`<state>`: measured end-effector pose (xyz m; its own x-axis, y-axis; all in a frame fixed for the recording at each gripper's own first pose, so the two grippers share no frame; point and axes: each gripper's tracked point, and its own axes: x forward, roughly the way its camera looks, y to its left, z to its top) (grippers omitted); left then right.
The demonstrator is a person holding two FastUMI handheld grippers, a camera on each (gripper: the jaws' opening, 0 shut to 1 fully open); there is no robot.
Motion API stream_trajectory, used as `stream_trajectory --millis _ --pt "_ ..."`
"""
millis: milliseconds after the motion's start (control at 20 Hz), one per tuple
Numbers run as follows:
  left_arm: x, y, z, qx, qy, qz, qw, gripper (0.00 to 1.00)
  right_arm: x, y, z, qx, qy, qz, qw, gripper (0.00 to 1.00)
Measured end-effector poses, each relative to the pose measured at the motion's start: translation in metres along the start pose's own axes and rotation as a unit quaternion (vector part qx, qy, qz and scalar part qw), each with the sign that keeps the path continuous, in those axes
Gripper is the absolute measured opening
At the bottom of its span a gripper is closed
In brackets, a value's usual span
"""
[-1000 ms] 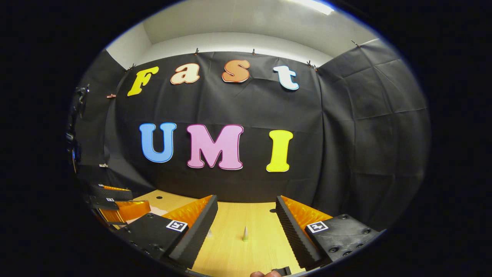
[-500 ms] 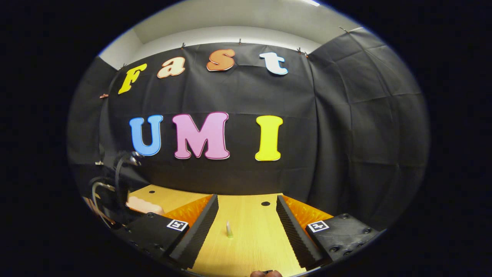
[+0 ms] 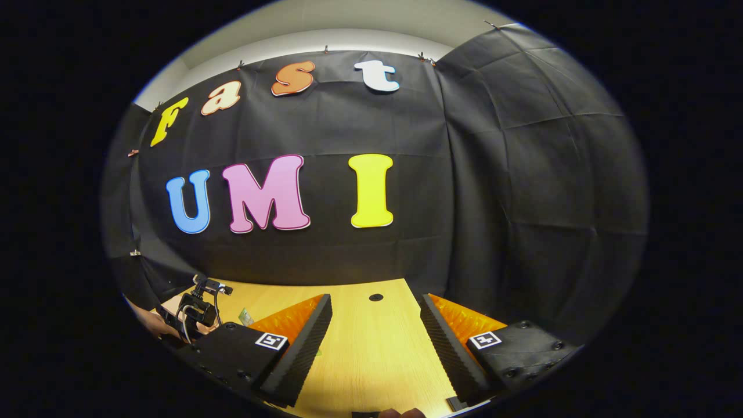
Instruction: First open the suitcase, pack the skin care products into it, and then close the suitcase.
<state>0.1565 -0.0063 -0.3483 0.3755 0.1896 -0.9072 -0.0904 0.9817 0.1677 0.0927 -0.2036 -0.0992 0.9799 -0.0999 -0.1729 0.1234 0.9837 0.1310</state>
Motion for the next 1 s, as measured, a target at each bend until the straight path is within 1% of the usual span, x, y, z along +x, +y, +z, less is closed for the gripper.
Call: stream_trajectory --millis 50,100,150,200,250,300,350,450,550,700,800,900,950,1000 --pt "0.008 -0.001 0.0 -0.012 0.003 -0.011 1.0 0.56 0.004 0.0 0.0 0.008 0.001 0.003 1.0 0.97" --pt "0.005 -0.002 0.0 -0.016 0.008 -0.024 1.0 0.21 0.008 0.0 0.002 0.013 0.0 0.009 1.0 0.97" --pt "0.002 -0.001 0.0 -0.018 0.01 -0.033 0.999 0.19 0.011 0.0 0.0 0.014 0.002 0.014 1.0 0.97" --pt "-0.004 -0.002 0.003 -0.018 0.012 -0.039 0.999 0.16 0.014 0.0 -0.003 0.011 0.004 0.019 1.0 0.97" --pt "-0.012 0.0 0.006 -0.015 0.013 -0.041 0.999 0.13 0.019 0.001 -0.005 0.006 0.006 0.025 1.0 0.97" --pt "-0.02 0.0 0.01 -0.011 0.014 -0.043 0.999 0.13 0.023 0.0 -0.007 0.001 0.009 0.03 1.0 0.97" --pt "-0.03 0.0 0.014 -0.008 0.014 -0.054 0.998 0.11 0.027 0.002 -0.01 -0.002 0.011 0.037 0.999 0.97" --pt "-0.063 0.001 0.02 -0.021 0.015 -0.099 0.995 0.11 0.035 0.009 -0.013 -0.003 0.014 0.05 0.999 0.97" --pt "-0.104 0.023 0.04 -0.034 -0.009 -0.111 0.993 0.1 0.044 0.021 -0.015 0.002 0.018 0.064 0.998 0.97" --pt "-0.165 0.081 0.071 -0.035 -0.059 -0.091 0.993 0.1 0.055 0.047 -0.008 0.014 0.015 0.081 0.996 0.97" --pt "-0.194 0.132 0.081 -0.049 -0.079 -0.083 0.992 0.1 0.059 0.067 0.001 0.006 0.001 0.089 0.996 0.97" --pt "-0.207 0.19 0.089 -0.079 -0.098 -0.073 0.989 0.1 0.062 0.088 0.008 -0.005 -0.01 0.094 0.996 0.97" --pt "-0.21 0.221 0.091 -0.09 -0.109 -0.061 0.988 0.1 0.063 0.098 0.008 -0.007 -0.011 0.095 0.995 0.97" --pt "-0.211 0.254 0.093 -0.087 -0.116 -0.049 0.988 0.1 0.062 0.109 0.009 -0.006 -0.012 0.094 0.996 0.97"
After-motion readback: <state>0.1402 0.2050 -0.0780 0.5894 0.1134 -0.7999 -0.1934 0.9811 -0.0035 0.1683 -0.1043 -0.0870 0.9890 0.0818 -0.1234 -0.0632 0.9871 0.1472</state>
